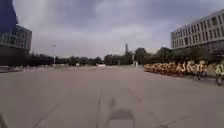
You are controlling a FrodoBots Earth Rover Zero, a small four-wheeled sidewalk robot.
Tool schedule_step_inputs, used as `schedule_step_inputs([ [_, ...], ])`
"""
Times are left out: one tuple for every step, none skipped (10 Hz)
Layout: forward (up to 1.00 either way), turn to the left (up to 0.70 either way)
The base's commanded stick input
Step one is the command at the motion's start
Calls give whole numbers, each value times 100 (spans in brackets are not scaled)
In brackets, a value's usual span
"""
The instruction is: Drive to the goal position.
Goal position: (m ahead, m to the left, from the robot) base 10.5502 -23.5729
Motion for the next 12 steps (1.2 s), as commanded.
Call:
schedule_step_inputs([
  [100, -9],
  [100, 0],
  [100, 0],
  [100, 0],
  [100, 0],
  [100, 0],
  [100, 0],
  [100, 0],
  [100, 0],
  [100, 0],
  [100, 0],
  [100, 0],
])
